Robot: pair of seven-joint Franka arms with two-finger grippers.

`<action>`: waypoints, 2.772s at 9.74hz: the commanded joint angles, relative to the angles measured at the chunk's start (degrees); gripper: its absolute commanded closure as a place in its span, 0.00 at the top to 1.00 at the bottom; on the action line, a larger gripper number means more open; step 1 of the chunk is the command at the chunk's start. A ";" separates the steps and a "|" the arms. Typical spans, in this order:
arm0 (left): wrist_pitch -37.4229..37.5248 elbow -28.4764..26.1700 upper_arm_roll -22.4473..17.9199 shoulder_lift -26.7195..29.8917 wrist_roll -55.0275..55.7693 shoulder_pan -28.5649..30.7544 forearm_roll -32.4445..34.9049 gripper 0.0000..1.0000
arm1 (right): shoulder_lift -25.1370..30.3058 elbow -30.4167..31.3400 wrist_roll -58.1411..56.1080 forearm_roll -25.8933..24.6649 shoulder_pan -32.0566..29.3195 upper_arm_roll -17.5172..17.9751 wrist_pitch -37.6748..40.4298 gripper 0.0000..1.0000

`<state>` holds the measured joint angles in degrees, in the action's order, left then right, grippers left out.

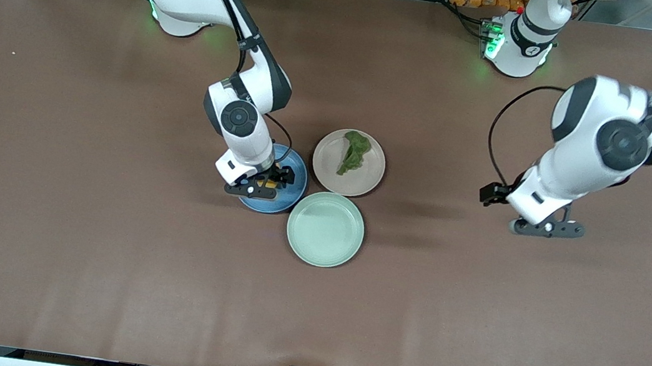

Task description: Place lemon and lettuce in plates

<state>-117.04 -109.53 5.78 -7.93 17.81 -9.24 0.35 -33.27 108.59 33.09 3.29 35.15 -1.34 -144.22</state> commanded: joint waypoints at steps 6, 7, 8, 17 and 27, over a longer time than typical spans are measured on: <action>6.97 4.30 -0.68 8.55 -1.73 1.68 -3.85 1.00 | 0.14 -14.80 -7.84 -0.48 -5.87 0.38 22.82 1.00; 8.66 7.20 -0.68 8.46 -1.64 2.21 -3.96 1.00 | 0.14 -16.46 -9.95 -0.48 -6.58 0.38 25.11 1.00; 8.76 9.75 -0.77 8.28 -1.55 2.21 -3.87 1.00 | 0.14 -17.87 -11.54 -0.48 -7.63 0.38 26.87 1.00; 25.54 20.94 -2.09 7.40 -8.66 2.47 -1.77 1.00 | 0.49 -25.18 -25.61 0.05 -20.02 0.38 36.46 1.00; 33.19 24.10 -2.52 6.35 -8.85 2.91 -0.35 1.00 | 5.14 -22.20 -32.90 -0.83 -29.60 -1.03 38.76 1.00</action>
<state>-85.30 -87.15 3.40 -0.98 9.46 -6.41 -1.12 -30.98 83.63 1.56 3.15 7.36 -3.07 -105.71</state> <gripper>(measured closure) 0.000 0.000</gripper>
